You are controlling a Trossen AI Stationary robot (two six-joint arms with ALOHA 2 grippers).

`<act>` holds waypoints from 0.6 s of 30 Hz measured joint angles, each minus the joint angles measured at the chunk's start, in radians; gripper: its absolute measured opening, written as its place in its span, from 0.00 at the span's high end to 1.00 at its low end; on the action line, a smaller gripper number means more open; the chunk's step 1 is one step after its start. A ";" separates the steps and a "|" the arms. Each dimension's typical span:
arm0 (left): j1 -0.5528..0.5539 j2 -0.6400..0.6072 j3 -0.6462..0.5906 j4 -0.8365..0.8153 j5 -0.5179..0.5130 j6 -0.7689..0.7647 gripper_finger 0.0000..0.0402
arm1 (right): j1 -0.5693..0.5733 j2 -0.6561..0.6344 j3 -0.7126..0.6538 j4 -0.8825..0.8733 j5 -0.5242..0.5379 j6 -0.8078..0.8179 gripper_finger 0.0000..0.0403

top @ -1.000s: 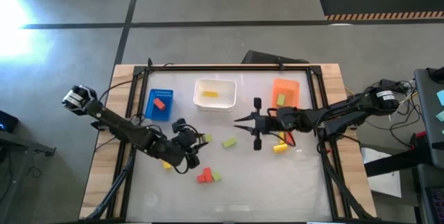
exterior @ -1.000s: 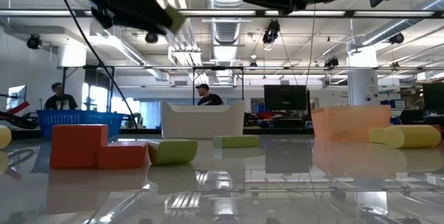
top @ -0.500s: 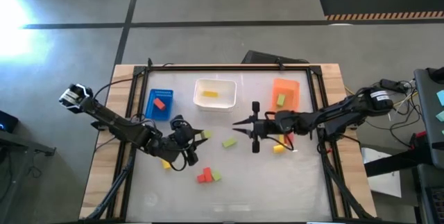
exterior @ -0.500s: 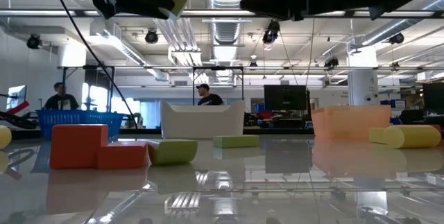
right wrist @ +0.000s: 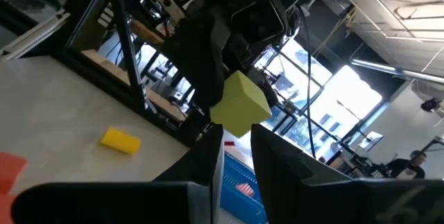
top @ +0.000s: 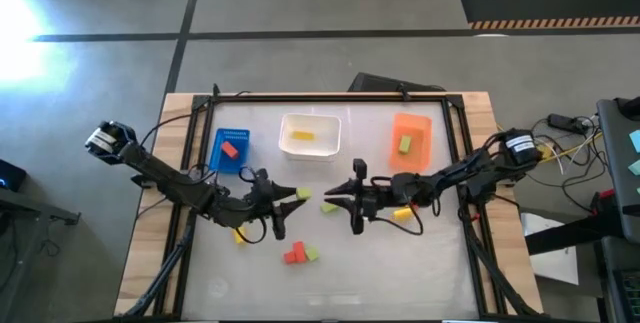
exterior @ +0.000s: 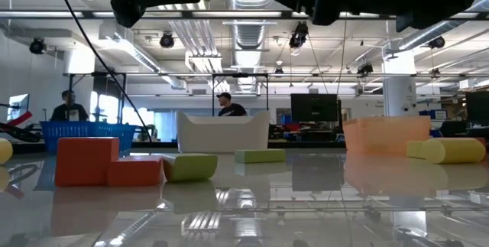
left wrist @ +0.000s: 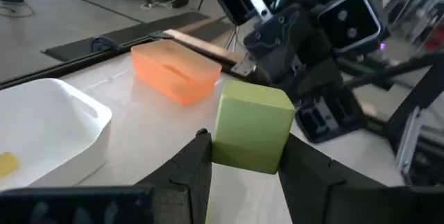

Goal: Sort & place blocks by color
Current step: Put the middle left green block into the orange bin

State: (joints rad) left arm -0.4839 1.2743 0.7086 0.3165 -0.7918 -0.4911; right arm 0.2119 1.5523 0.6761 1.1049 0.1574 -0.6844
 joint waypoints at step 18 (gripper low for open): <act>-0.002 -0.001 -0.124 0.241 0.106 -0.265 0.70 | 0.012 0.086 0.187 -0.135 0.067 -0.239 0.49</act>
State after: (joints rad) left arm -0.4858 1.2736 0.5847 0.5576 -0.6853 -0.7560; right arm 0.2237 1.6382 0.8632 0.9696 0.2248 -0.9235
